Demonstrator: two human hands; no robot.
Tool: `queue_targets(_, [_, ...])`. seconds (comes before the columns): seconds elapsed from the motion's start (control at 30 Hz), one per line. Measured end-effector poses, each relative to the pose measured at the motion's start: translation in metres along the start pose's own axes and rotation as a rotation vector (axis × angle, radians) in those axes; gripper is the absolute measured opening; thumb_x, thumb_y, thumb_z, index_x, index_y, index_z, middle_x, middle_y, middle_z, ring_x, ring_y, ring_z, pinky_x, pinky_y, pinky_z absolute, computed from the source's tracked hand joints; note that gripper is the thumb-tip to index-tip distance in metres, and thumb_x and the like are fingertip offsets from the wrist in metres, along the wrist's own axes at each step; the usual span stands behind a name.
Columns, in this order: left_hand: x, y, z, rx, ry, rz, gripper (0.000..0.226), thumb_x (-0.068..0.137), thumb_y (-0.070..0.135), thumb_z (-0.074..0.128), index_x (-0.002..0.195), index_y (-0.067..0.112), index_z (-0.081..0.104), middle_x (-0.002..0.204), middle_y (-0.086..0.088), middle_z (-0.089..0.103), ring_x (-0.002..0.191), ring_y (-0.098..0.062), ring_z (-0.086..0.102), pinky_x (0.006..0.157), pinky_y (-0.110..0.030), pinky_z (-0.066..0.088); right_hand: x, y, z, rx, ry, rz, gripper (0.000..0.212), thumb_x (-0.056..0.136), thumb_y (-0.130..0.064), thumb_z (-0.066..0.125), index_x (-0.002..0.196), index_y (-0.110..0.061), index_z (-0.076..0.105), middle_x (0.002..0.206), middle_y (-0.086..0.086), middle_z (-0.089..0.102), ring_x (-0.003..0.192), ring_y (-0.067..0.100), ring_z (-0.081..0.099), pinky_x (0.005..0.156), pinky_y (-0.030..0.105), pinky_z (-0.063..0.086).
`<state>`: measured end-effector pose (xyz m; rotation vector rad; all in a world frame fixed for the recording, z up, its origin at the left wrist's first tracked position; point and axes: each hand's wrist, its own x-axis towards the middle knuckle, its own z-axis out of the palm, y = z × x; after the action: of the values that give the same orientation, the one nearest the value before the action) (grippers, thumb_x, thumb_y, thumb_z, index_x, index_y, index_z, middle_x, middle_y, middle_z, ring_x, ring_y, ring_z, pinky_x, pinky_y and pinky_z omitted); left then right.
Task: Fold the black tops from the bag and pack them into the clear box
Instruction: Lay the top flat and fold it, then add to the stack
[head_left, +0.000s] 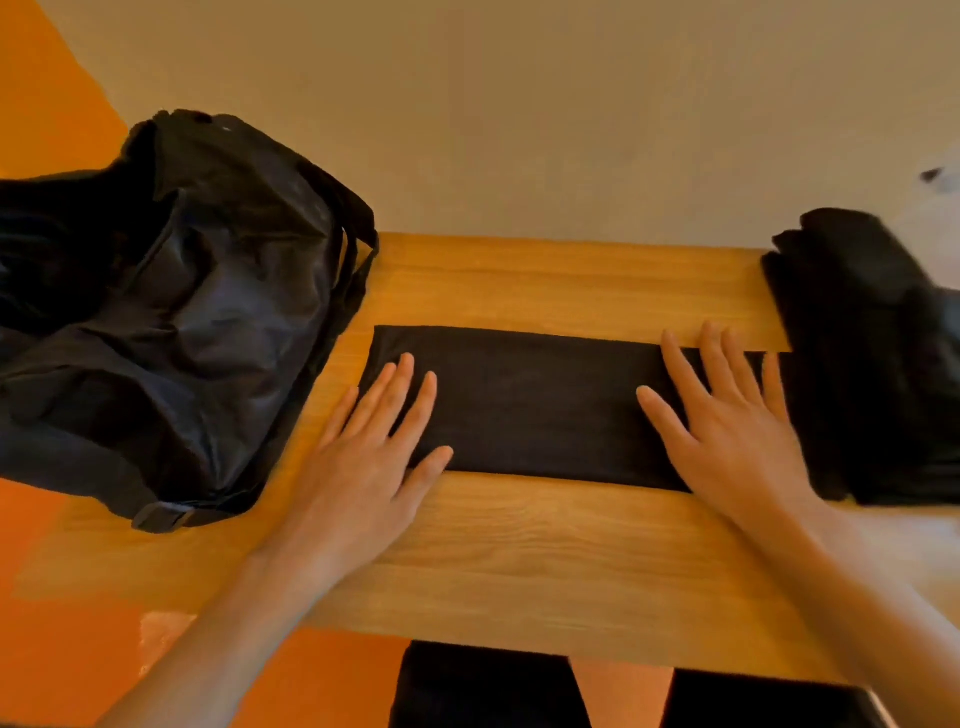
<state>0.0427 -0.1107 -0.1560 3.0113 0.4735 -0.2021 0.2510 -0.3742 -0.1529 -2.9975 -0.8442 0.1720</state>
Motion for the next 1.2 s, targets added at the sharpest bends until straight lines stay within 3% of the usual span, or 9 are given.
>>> queue_targets(0.1, [0.001,0.002,-0.008,0.056,-0.035,-0.028,0.079,0.09,0.075,-0.012,0.159,0.036,-0.018,0.168,0.007,-0.026,0.152,-0.006,-0.027,0.125,-0.034,-0.009,-0.008,0.003,-0.006,0.015,0.043,0.007,0.075,0.098,-0.075,-0.004,0.161,-0.035,-0.009,0.169,0.008,-0.015,0.154,0.021,-0.022,0.126,0.046,-0.012])
queue_targets(0.27, [0.026,0.05,-0.036,0.004,0.204,-0.057,0.073,0.103,0.066,0.018,0.158,0.021,0.035,0.168,-0.009,0.021,0.154,-0.027,0.019,0.125,-0.043,0.011,-0.05,-0.009,-0.004,0.088,0.007,0.053,0.078,0.093,-0.075,-0.005,0.159,-0.036,-0.016,0.168,0.008,-0.021,0.153,0.024,-0.026,0.125,0.047,-0.015])
queue_targets(0.4, [0.067,0.075,-0.018,0.039,0.025,-0.098,0.078,0.095,0.076,0.003,0.162,0.038,-0.005,0.17,-0.006,-0.017,0.156,-0.033,-0.015,0.127,-0.052,-0.003,-0.066,-0.012,0.009,0.156,-0.011,0.067,0.078,0.094,-0.075,-0.002,0.16,-0.035,-0.014,0.169,0.008,-0.021,0.154,0.026,-0.025,0.125,0.051,-0.011])
queue_targets(0.47, [0.075,0.069,-0.007,0.042,0.0,-0.137,0.082,0.09,0.081,0.001,0.16,0.041,-0.012,0.169,-0.004,-0.021,0.155,-0.035,-0.018,0.126,-0.056,-0.004,-0.079,-0.011,0.011,0.173,-0.01,0.04,0.078,0.096,-0.076,0.001,0.162,-0.035,-0.007,0.17,0.01,-0.015,0.155,0.028,-0.02,0.126,0.053,-0.005])
queue_targets(0.7, [0.076,0.049,-0.014,0.043,0.031,0.02,0.086,0.086,0.085,-0.001,0.161,0.042,-0.002,0.171,-0.001,-0.012,0.156,-0.027,-0.016,0.127,-0.052,-0.003,-0.087,0.01,-0.006,0.237,0.082,-0.126,0.074,0.1,-0.073,0.009,0.163,-0.034,0.005,0.17,0.009,-0.007,0.156,0.023,-0.016,0.127,0.044,-0.005])
queue_targets(0.83, [0.054,0.075,-0.013,0.063,0.198,-0.21,0.08,0.097,0.077,0.009,0.163,0.03,0.011,0.17,-0.016,0.0,0.157,-0.038,-0.004,0.126,-0.055,-0.001,-0.027,0.033,-0.013,0.114,0.009,-0.08,0.075,0.099,-0.074,0.003,0.161,-0.035,-0.012,0.169,0.008,-0.019,0.154,0.024,-0.024,0.125,0.043,-0.014])
queue_targets(0.97, [0.048,0.076,-0.001,-0.008,0.029,-0.397,0.088,0.084,0.082,-0.003,0.159,0.04,-0.016,0.168,-0.018,-0.018,0.154,-0.038,-0.02,0.125,-0.058,-0.007,-0.023,0.043,-0.001,0.058,-0.051,-0.063,0.082,0.09,-0.08,-0.009,0.159,-0.036,-0.018,0.169,0.008,-0.018,0.154,0.022,-0.025,0.125,0.045,-0.014])
queue_targets(1.1, [0.066,0.055,-0.001,0.038,0.062,-0.25,0.088,0.083,0.086,-0.007,0.16,0.043,-0.012,0.17,-0.016,-0.013,0.156,-0.036,-0.015,0.126,-0.055,-0.005,-0.055,0.037,0.0,0.057,-0.06,-0.019,0.083,0.091,-0.077,-0.009,0.16,-0.033,-0.017,0.17,0.011,-0.015,0.155,0.024,-0.021,0.127,0.045,-0.006])
queue_targets(1.2, [0.089,0.04,-0.007,0.069,0.054,-0.085,0.089,0.081,0.089,-0.004,0.159,0.047,-0.008,0.171,-0.011,-0.01,0.157,-0.031,-0.013,0.127,-0.051,-0.005,-0.089,0.028,0.002,0.065,-0.028,0.017,0.086,0.096,-0.077,0.003,0.164,-0.025,0.01,0.167,0.025,0.012,0.157,0.035,0.011,0.125,0.051,0.015])
